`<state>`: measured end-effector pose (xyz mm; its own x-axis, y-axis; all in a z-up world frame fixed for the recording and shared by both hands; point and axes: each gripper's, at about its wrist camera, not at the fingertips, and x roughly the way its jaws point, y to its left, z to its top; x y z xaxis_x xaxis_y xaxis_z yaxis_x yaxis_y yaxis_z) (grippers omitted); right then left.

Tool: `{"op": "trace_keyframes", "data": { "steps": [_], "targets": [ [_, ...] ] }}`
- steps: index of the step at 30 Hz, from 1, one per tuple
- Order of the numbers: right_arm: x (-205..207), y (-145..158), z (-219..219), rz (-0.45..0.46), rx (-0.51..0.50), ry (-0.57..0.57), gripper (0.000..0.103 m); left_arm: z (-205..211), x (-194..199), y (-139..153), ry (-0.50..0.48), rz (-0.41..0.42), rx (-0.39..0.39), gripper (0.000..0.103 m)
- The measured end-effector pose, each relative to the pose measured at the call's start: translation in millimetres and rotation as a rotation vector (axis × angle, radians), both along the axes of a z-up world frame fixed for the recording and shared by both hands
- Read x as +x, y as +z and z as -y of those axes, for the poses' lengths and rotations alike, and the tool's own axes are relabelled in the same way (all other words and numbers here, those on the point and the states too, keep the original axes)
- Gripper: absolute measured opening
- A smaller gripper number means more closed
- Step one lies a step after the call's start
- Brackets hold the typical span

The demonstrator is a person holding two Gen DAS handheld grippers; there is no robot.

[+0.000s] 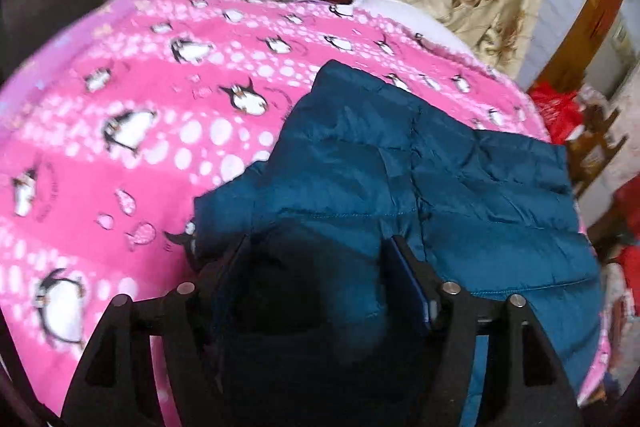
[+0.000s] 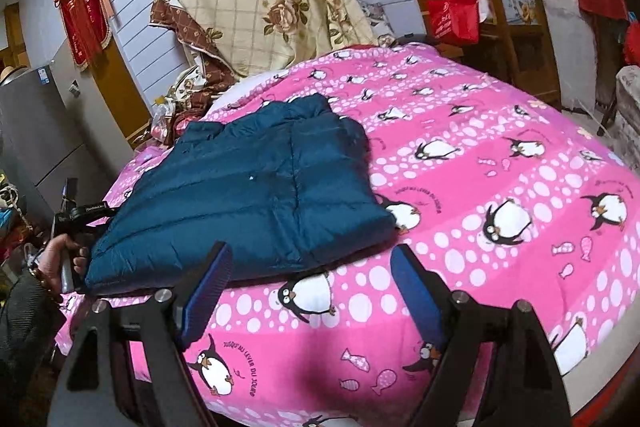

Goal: Fold large clothes

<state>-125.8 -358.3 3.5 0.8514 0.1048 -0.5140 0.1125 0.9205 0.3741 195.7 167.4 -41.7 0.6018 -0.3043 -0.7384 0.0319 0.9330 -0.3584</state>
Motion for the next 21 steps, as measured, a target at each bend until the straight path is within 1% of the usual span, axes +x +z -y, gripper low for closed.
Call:
{"op": "trace_keyframes", "data": {
  "steps": [1, 3, 4, 7, 10, 16, 21],
  "targets": [
    [2.9, -1.6, -0.7, -0.008, 0.003, 0.007, 0.085, -7.2, 0.9, -7.6, -0.012, -0.002, -0.069, 0.045],
    [4.7, -4.2, -0.5, -0.024, 0.001, 0.011, 0.085, -18.9, -1.7, -17.5, -0.013, -0.002, -0.187, 0.045],
    [5.0, -5.1, -0.6, -0.031, -0.006, 0.011, 0.085, -23.5, -5.2, -19.8, -0.016, 0.006, -0.226, 0.045],
    [2.9, -5.7, 1.7, -0.03, -0.011, 0.017, 0.085, -33.8, -15.0, -22.1, -0.027, 0.034, -0.284, 0.046],
    [1.1, -7.4, 9.4, -0.03, 0.003, 0.011, 0.085, -40.2, -13.7, -26.6, -0.041, 0.032, -0.345, 0.045],
    [-0.8, -11.2, 22.9, -0.035, 0.031, -0.011, 0.085, -29.4, -13.5, -22.6, -0.095, 0.033, -0.326, 0.049],
    [-0.4, -10.6, 17.4, -0.044, -0.001, 0.0, 0.085, -32.7, -26.2, -19.6, -0.169, 0.051, -0.363, 0.051]
  ]
}}
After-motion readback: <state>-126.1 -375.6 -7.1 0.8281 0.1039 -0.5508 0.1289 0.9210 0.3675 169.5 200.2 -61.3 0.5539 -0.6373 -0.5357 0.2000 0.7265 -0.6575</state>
